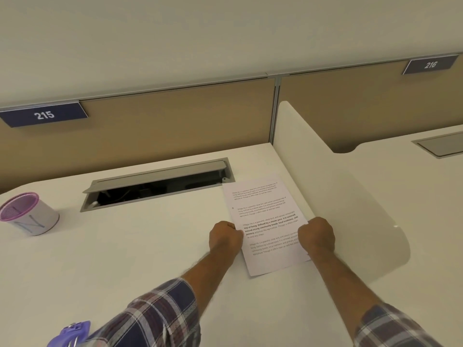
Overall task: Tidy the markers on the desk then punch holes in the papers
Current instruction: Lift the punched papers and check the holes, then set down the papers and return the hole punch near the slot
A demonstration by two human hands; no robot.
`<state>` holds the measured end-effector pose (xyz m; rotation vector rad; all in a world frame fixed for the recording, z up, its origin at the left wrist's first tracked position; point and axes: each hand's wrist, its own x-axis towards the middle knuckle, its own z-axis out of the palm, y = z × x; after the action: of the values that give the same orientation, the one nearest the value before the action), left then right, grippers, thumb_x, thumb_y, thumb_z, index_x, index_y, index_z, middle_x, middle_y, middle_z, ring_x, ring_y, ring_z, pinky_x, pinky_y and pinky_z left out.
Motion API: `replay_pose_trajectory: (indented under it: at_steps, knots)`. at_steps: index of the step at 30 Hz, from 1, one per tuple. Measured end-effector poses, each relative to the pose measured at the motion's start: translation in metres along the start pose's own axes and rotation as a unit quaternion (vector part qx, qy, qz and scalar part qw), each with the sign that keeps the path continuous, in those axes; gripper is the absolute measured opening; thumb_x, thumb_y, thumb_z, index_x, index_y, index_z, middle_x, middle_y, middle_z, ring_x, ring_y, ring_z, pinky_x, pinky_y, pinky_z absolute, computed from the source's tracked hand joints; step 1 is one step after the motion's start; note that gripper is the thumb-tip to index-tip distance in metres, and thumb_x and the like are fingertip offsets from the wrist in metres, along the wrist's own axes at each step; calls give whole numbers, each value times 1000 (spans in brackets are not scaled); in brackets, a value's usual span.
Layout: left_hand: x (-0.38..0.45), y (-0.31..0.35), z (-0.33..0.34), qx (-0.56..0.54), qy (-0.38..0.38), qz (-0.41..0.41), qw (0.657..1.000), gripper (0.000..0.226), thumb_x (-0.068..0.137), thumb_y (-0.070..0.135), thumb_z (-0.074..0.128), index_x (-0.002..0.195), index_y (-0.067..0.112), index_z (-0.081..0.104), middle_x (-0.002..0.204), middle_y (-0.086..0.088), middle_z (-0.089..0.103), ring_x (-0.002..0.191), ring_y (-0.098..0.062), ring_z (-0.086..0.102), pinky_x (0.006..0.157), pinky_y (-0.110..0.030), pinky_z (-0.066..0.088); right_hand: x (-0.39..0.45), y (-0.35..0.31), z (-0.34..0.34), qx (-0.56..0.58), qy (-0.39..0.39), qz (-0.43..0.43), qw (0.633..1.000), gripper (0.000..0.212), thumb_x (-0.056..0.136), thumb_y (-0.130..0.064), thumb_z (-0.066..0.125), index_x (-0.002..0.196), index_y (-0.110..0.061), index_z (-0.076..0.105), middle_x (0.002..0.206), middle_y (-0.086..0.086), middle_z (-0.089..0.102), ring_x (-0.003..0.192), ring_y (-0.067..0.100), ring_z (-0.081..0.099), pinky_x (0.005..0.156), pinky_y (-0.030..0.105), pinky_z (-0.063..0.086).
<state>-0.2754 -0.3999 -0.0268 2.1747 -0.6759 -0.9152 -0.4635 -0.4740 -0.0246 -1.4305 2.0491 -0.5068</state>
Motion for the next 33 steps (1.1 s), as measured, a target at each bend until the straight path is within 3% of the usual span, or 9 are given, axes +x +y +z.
replay_pose_trajectory:
  at_steps: [2,4,7,12,17,24,28,33]
  knots:
    - [0,-2,1,6,-1,7,1000,12,83,23,67,91,14,63,94,-1,68,80,-21,64,70,-30,53,-3,-1,-1,-18,3,-2,1000,12,78,-6,53,66,-7,51,79,15,65,70,32,61,59,27,43]
    - [0,-4,1,9,-3,14,1000,34,85,31,69,112,13,61,111,-1,63,101,-23,63,84,-32,52,-9,-2,-3,-63,10,-9,998,11,79,-14,54,73,-6,57,85,14,67,78,33,63,62,28,45]
    - [-3,-7,-3,1,-10,29,1000,52,86,36,69,128,9,54,127,-4,58,114,-24,58,89,-31,48,-17,-4,-7,-147,36,-45,987,21,82,-22,52,88,-6,65,95,11,65,90,32,63,73,31,49]
    - [-12,-23,-21,10,-24,74,997,49,85,39,68,125,14,56,123,-3,60,104,-18,58,87,-29,49,-38,-5,-10,-224,76,-119,964,28,88,-32,52,97,-8,63,101,8,63,97,27,59,77,34,46]
    - [-23,-53,-69,78,7,159,984,40,86,39,68,121,19,61,117,3,56,103,-13,57,91,-28,48,-78,-12,-3,-210,77,-198,954,34,90,-37,53,106,-8,61,105,8,64,99,27,58,80,36,45]
    - [-24,-124,-182,158,99,216,958,35,89,42,63,120,25,61,124,10,55,114,-13,55,94,-27,46,-154,-29,37,-146,4,-298,943,39,90,-37,53,120,-13,57,112,3,62,107,24,54,89,36,43]
    - [-31,-165,-235,208,144,262,931,40,93,45,56,127,23,59,132,8,56,125,-15,51,104,-31,39,-198,-42,63,-130,-49,-340,930,44,92,-39,51,129,-16,51,121,1,57,114,22,50,95,35,41]
    - [-32,-213,-285,229,183,241,925,48,97,46,45,138,21,51,144,5,50,137,-15,40,112,-34,32,-249,-61,91,-130,-115,-388,905,51,93,-40,48,139,-19,41,135,-2,48,126,19,43,103,31,36]
